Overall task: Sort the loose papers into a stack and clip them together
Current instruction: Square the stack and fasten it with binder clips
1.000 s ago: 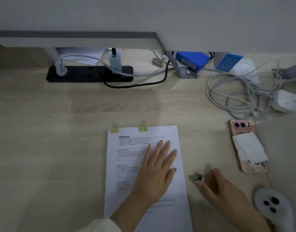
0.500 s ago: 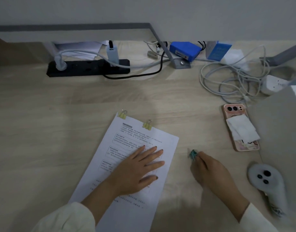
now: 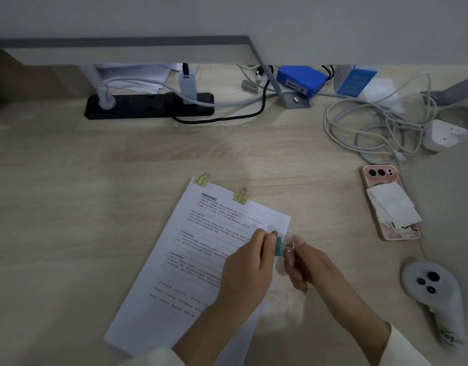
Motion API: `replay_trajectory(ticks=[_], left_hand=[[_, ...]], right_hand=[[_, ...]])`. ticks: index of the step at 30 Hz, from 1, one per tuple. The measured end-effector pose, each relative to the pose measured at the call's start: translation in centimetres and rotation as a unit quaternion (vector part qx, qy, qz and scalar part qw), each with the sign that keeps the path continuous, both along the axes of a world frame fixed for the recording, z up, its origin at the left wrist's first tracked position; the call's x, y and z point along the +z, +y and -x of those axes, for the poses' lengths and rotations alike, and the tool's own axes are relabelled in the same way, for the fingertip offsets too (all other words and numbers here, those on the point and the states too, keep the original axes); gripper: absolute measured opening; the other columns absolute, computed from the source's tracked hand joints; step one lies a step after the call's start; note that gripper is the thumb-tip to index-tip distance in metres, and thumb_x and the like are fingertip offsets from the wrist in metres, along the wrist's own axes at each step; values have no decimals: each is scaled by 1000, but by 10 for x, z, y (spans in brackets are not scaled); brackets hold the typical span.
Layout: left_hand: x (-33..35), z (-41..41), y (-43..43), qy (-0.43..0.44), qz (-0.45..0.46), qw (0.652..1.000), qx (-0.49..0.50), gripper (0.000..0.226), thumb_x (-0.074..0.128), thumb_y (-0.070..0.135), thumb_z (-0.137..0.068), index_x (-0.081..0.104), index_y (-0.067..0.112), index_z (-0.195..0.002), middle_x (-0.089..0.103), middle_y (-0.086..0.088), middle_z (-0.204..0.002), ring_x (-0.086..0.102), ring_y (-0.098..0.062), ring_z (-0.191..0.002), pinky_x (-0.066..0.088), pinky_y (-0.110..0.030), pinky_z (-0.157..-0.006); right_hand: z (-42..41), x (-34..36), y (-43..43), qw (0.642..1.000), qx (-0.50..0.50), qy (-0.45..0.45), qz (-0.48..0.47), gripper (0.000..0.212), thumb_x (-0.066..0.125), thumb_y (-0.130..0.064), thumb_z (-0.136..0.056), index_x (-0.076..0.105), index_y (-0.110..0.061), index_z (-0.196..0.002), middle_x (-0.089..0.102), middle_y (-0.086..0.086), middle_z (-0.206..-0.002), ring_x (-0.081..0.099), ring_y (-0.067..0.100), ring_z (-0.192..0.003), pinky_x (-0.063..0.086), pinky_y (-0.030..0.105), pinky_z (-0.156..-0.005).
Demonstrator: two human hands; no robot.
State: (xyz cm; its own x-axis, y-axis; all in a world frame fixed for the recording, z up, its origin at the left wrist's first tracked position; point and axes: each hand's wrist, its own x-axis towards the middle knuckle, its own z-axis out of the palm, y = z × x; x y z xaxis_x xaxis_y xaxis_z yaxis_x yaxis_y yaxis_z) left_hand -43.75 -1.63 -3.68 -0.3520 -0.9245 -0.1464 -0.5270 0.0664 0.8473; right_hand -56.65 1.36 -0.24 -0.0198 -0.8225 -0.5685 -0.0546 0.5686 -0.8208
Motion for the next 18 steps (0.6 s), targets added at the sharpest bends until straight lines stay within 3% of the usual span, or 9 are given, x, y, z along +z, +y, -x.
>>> replay_trajectory(ticks=[3,6,10,15,18], left_hand=[[0,12,3,-45,8,998,37,40,5,60,-79,33,32,-70,41,11,-54,49,-3,-55,33,-14,-46],[1,23,1,-62,-12,997,51,35,15,53,-92,29,31,-68,40,9,-53,47,-5,-51,28,-15,-44],[3,33,-4,-63,-52,995,52,33,25,41,-96,28,31,-64,40,8,-54,49,1,-58,28,-16,-45],[4,39,-16,-44,-78,995,39,33,29,37,-98,30,31,-65,41,9,-55,49,-2,-54,31,-15,-46],[3,43,-24,-37,-97,994,35,32,27,37,-98,32,31,-67,44,8,-57,47,-8,-52,33,-16,-48]], right_hand=[[0,-2,-2,999,-38,-24,-16,50,42,-64,-75,41,-16,-62,33,-4,-51,28,10,-46,28,21,-46],[2,-2,-8,996,-79,-28,-8,51,54,-59,-79,36,-16,-58,30,-7,-48,24,8,-44,23,18,-42],[4,-4,-16,994,-110,3,-8,44,43,-48,-83,32,-16,-55,29,-10,-41,24,3,-38,24,14,-38],[11,-10,-27,992,-119,33,-9,55,45,-41,-89,40,-27,-36,30,-9,-38,26,2,-34,25,13,-36],[13,-11,-35,993,-105,54,9,46,46,-45,-84,36,-24,-44,32,-7,-39,27,2,-35,26,13,-38]])
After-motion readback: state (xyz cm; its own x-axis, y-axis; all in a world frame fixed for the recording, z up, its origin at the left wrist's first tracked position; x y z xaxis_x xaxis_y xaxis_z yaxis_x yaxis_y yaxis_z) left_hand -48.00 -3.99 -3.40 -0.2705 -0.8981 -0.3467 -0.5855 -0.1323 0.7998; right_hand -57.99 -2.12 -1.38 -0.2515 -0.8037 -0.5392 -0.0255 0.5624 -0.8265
